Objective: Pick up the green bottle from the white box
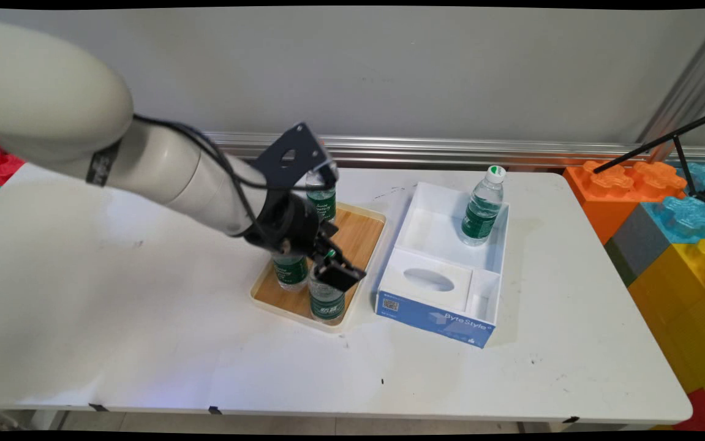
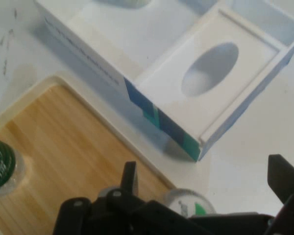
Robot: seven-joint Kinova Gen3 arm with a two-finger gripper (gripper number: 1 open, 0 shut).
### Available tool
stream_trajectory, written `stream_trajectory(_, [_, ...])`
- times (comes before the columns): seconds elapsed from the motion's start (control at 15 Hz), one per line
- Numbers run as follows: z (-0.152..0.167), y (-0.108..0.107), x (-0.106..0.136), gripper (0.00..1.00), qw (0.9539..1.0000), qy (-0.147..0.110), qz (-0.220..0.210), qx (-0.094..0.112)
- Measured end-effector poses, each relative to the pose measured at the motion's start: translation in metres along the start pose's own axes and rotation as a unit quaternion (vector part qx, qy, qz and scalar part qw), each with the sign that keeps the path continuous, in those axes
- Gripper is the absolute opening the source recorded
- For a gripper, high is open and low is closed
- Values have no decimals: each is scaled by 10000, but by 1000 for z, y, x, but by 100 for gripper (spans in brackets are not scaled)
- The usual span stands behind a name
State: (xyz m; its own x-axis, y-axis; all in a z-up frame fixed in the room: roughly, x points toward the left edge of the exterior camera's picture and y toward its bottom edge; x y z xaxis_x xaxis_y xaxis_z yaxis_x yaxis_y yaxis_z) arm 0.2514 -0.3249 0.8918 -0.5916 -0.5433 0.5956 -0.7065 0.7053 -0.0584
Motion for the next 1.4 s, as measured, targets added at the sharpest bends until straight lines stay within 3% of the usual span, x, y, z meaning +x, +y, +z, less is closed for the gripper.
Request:
stream_trajectory(0.33, [-11,-3,48,100,9997,-42,73,214])
stream_trajectory(0.67, [-8,-20,103,100,9989,-116,264,373])
stream_trajectory(1.07, [27,-53,143,100,9988,-139,428,210])
stream_trajectory(1.4, [83,-74,163,100,9986,-131,502,-138])
